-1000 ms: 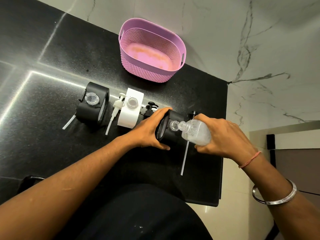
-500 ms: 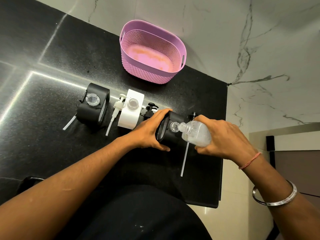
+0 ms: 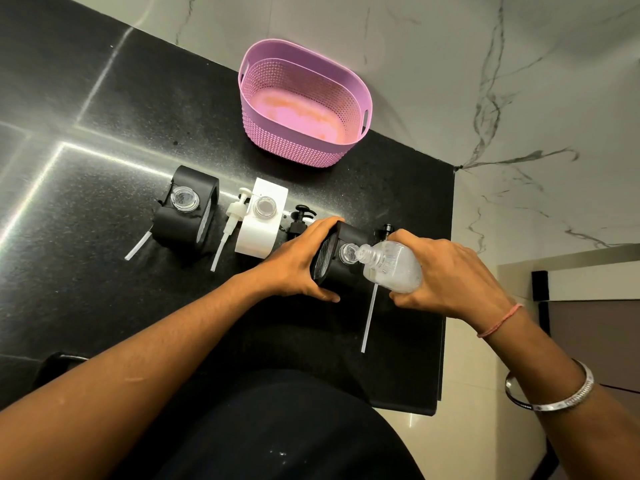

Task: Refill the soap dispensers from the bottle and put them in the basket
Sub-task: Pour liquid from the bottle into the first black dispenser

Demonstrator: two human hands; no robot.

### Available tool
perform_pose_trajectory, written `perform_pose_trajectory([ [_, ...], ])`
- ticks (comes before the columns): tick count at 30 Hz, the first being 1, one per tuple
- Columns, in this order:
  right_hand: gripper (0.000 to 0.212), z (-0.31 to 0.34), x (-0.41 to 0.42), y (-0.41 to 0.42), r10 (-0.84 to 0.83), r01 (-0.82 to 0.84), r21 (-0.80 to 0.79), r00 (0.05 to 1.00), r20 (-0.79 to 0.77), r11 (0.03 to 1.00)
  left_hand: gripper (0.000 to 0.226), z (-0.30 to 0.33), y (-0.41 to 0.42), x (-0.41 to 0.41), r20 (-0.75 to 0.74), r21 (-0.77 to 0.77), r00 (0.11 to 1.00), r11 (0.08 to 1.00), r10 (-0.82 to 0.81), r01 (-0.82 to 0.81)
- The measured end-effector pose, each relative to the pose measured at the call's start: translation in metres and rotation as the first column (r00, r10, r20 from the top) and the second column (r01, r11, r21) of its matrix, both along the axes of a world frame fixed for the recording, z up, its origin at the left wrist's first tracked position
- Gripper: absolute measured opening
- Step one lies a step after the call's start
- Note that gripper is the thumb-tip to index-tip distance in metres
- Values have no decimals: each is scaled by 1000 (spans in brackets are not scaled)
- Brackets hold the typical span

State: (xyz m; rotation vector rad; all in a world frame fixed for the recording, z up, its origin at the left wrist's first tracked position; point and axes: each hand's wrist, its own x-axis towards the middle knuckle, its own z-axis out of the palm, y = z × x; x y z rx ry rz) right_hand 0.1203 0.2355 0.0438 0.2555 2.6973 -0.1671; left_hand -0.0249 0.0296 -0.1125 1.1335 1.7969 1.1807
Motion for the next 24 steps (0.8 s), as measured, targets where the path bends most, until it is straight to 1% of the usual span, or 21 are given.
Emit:
perform_pose_trajectory([
  [17,79,-2,1,2,0,0,3,1000,-6,1000,129,-2,1,-1,-1,-1,1000,1000,-9,9],
  [24,83,-4,0,3,-6,6,5,1000,7,1000,129,-4,1,-1,-11,7,1000,1000,-10,10],
])
